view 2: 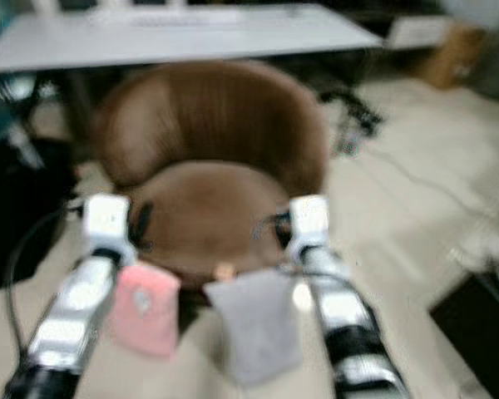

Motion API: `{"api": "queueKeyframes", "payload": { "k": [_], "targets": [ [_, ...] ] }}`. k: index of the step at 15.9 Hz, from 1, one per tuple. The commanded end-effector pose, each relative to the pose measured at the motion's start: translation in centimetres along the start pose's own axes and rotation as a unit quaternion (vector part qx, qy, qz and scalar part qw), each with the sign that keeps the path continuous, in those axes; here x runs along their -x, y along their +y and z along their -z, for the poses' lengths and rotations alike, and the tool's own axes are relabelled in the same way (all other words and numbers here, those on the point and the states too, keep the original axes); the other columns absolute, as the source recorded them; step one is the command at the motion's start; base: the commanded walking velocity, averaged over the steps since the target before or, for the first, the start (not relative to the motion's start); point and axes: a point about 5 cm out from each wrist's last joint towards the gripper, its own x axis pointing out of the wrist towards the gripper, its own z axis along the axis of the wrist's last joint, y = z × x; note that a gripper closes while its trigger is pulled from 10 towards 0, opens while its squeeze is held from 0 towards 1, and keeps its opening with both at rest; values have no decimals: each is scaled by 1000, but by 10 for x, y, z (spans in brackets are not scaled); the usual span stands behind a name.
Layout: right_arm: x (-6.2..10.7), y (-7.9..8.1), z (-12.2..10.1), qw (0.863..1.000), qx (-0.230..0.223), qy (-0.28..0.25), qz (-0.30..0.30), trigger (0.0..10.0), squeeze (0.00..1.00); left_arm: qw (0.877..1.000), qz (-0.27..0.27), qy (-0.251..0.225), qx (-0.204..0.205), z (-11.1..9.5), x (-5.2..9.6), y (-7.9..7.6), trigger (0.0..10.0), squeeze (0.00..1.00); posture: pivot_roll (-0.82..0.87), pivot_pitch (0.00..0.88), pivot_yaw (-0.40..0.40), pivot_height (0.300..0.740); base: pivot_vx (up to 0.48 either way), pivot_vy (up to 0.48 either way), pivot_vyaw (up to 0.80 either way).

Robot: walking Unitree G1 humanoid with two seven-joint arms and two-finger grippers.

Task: Move the pillow to the sofa from floor

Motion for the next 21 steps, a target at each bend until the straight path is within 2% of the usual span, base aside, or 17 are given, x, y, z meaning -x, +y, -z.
{"api": "queueKeyframes", "payload": {
  "k": [1, 5, 7, 11, 18, 21],
  "targets": [
    [3, -12, 5, 1000, 6, 5, 17, 10000, 0, 1000, 8, -8, -2, -3, -1, -4, 10000, 0, 19, 0, 31, 740, 292, 0, 425],
    [4, -14, 5, 1000, -9, -5, 18, 10000, 0, 1000, 8, -20, 0, -4, -1, -4, 10000, 0, 18, 0, 35, 740, 0, 0, 0],
    [4, -10, 4, 1000, 9, -9, 6, 10000, 0, 1000, 10, -24, -8, -5, -1, -4, 10000, 0, 19, 0, 35, 740, 0, 0, 0],
    [3, -8, 4, 1000, 9, -15, 3, 10000, 0, 1000, 8, -24, -7, -4, -1, -4, 10000, 0, 18, 0, 38, 740, 0, -480, 736],
    [4, -9, 6, 1000, 4, -10, 8, 10000, 0, 1000, 5, -24, -7, -5, -1, -3, 10000, 0, 17, 0, 40, 740, 0, -471, 0],
    [4, -9, 7, 1000, 4, -9, 9, 10000, 0, 1000, 7, -12, 13, -2, -1, -4, 10000, 0, 17, 0, 39, 740, 0, 160, 0]
  ]
}}
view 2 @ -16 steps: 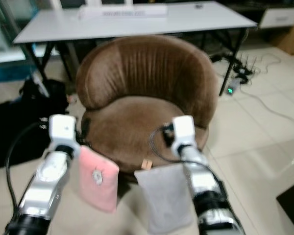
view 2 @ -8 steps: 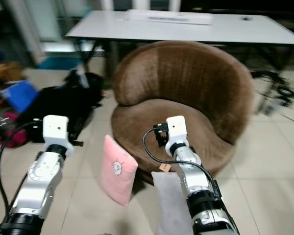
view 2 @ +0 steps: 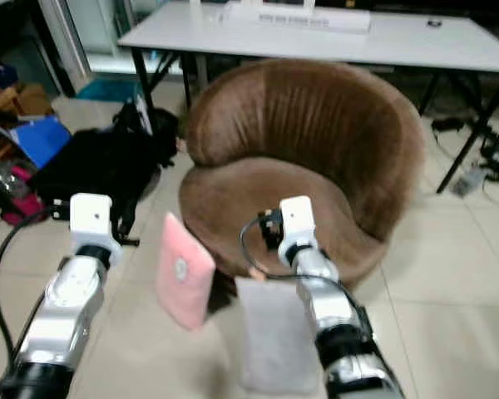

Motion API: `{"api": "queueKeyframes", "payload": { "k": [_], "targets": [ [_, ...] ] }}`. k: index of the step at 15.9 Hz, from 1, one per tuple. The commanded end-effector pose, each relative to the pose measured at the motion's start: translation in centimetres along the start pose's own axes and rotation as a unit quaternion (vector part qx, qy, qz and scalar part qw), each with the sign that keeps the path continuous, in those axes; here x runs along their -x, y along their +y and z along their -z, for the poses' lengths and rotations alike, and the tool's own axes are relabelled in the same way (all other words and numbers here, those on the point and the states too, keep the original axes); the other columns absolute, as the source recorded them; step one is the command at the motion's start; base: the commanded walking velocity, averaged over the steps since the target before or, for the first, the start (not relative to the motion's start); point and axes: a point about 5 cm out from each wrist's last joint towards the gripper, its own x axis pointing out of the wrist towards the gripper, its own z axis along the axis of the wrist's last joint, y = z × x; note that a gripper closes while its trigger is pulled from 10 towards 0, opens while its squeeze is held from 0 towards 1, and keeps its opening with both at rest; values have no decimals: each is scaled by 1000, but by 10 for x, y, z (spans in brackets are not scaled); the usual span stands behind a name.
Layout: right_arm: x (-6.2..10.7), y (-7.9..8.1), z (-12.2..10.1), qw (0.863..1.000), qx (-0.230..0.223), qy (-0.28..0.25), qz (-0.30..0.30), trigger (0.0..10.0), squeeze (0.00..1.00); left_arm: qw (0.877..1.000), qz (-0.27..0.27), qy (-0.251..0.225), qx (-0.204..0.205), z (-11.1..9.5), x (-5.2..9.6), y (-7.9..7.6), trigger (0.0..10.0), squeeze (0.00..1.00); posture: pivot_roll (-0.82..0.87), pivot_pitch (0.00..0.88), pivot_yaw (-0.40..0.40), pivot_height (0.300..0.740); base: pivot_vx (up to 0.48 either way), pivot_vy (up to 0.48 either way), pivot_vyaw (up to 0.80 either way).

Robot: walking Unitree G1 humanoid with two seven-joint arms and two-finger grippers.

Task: Move the pillow to the sofa from floor

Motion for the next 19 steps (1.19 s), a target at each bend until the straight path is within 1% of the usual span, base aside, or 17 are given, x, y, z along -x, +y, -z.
{"api": "queueKeyframes", "payload": {
  "k": [1, 3, 5, 8, 9, 14, 16, 19],
  "targets": [
    [0, -4, 0, 1000, 0, -1, 7, 10000, 0, 1000, 9, 1, -2, -1, -1, -2, 10000, 0, 17, 0, 37, 740, 0, 480, 0],
    [0, -4, 0, 1000, 2, 3, 11, 10000, 0, 1000, -3, -6, -22, -2, -1, 0, 10000, 0, 16, 0, 36, 740, 0, 124, 0],
    [0, -5, 2, 1000, 1, 11, 20, 10000, 0, 1000, -8, 4, -23, 1, -1, 1, 10000, 0, 16, 0, 35, 740, 0, 0, 0],
    [1, -7, 5, 999, -8, 18, 26, 10000, 0, 1000, -7, 5, -22, 2, -1, 1, 10000, 0, 15, 0, 36, 740, 0, 0, 0],
    [1, -8, 6, 999, -9, 20, 29, 10000, 0, 1000, -4, 3, -19, 2, -1, 1, 10000, 0, 15, 0, 36, 740, 0, 0, -506],
    [0, -9, 5, 999, -6, 21, 30, 10000, 0, 1000, -1, 0, -15, 1, -2, 0, 10000, 0, 13, 0, 34, 740, 283, 0, -788],
    [-1, -10, 4, 999, -3, 21, 33, 10000, 0, 1000, -2, -1, -16, 1, -2, 0, 10000, 0, 13, 0, 33, 740, 281, 0, 0],
    [-2, -9, 3, 999, 0, 20, 30, 10000, 0, 1000, -4, -1, -15, 1, -2, 1, 10000, 0, 14, 0, 31, 740, 0, 0, 0]
  ]
}}
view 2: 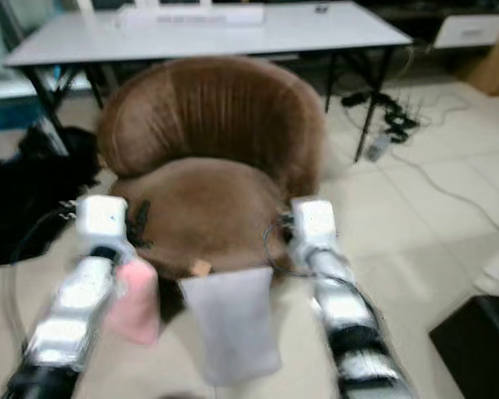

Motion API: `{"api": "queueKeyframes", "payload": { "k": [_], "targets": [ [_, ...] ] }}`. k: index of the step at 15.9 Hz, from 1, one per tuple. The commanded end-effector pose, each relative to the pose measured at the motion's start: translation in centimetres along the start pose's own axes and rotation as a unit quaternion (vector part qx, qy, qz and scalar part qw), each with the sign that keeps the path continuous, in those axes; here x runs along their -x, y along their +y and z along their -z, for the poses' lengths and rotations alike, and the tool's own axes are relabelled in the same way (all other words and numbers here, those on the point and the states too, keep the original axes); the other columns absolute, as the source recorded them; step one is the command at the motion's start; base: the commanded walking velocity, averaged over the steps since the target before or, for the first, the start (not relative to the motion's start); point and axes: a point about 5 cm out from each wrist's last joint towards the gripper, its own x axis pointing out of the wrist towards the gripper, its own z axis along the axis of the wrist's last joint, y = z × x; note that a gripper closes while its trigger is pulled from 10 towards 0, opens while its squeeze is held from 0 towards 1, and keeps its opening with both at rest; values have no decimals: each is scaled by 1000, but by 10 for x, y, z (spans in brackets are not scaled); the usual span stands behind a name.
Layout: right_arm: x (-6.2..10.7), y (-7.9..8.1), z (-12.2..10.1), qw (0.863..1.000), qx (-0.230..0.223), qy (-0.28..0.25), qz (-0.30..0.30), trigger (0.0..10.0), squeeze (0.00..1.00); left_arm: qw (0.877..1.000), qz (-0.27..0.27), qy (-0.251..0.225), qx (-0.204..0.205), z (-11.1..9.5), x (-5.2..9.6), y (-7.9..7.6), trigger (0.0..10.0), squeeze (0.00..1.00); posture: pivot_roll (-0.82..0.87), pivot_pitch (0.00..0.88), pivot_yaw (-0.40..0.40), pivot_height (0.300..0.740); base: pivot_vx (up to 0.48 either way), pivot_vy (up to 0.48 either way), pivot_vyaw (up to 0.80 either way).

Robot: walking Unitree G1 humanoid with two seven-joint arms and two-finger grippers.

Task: Move the pillow to the sofa from floor

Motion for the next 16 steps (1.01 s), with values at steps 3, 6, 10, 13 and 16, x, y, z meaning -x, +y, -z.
{"api": "queueKeyframes", "payload": {
  "k": [3, 6, 10, 13, 16],
  "targets": [
    [4, -14, 4, 1000, 10, 9, 16, 10000, 0, 1000, 10, -15, 3, -7, -3, -8, 10000, 0, 14, 0, 31, 740, 0, 0, 0],
    [3, -13, 2, 1000, 6, 0, 12, 10000, 0, 1000, 4, -12, 6, -5, -3, -4, 10000, 0, 14, 0, 31, 740, 0, 0, 0],
    [2, -12, 0, 1000, 1, -4, 11, 10000, 0, 1000, 16, -5, -13, -3, -4, -5, 10000, 0, 14, 0, 31, 740, 0, 0, 0],
    [2, -10, -1, 1000, -2, -8, 4, 10000, 0, 1000, 19, -7, -24, -3, -4, -6, 10000, 0, 16, 0, 28, 740, 0, 0, 0],
    [2, -10, -1, 1000, -2, -8, 0, 10000, 0, 999, 23, -16, -19, -6, -4, -8, 10000, 0, 16, 0, 27, 740, 0, 0, 0]
  ]
}}
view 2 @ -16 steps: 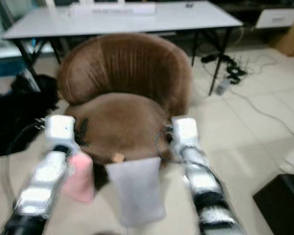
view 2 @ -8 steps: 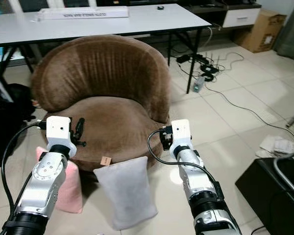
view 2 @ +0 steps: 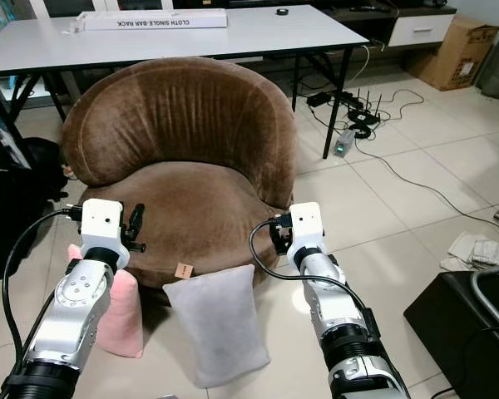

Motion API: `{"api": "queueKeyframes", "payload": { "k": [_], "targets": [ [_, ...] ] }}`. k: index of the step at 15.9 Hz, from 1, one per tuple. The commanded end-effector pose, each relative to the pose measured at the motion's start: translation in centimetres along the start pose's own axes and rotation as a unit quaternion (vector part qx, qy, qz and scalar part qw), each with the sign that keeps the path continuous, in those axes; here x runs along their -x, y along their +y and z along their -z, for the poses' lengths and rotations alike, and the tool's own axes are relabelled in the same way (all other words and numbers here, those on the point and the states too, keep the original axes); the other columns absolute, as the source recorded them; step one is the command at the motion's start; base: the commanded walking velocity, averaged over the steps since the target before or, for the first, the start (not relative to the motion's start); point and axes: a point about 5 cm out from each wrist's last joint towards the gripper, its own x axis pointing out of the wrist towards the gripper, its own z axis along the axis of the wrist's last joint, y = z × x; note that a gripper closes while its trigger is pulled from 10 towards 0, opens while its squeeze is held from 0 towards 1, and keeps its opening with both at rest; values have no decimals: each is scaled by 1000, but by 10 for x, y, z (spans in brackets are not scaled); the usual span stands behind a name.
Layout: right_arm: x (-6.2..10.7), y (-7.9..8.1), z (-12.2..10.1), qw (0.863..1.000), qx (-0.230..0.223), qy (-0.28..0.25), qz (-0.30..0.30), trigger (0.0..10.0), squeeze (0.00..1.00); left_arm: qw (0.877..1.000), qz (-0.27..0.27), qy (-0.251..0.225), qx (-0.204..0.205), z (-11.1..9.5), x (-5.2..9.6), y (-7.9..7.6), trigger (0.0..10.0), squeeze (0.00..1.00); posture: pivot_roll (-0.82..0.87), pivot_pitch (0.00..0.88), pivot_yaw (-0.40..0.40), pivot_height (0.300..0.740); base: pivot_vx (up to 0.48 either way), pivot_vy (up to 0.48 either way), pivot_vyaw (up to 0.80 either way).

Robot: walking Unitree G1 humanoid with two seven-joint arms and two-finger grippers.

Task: Move the pillow to the sofa from floor

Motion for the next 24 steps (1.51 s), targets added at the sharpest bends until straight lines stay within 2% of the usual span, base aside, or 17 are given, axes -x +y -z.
{"api": "queueKeyframes", "payload": {
  "k": [1, 3, 16, 24],
  "targets": [
    [-3, 1, -8, 1000, 0, -15, -4, 10000, 0, 1000, 3, -5, -8, -3, -2, -2, 10000, 0, 16, 0, 27, 740, 0, 0, 0],
    [-3, 0, -7, 1000, 3, -12, -5, 10000, 0, 1000, 4, -4, -6, -2, -2, -3, 10000, 0, 17, 0, 23, 740, 0, 0, 0],
    [-1, 1, -4, 1000, -1, -7, -6, 10000, 0, 1000, 10, -4, -4, 0, 0, -5, 10000, 0, 16, 0, 24, 635, 0, 0, 0],
    [-1, 2, -3, 1000, -3, -5, -12, 10000, 0, 1000, -1, 2, -6, 4, 3, 0, 10000, 0, 17, 0, 23, 630, 0, 0, 0]
  ]
}}
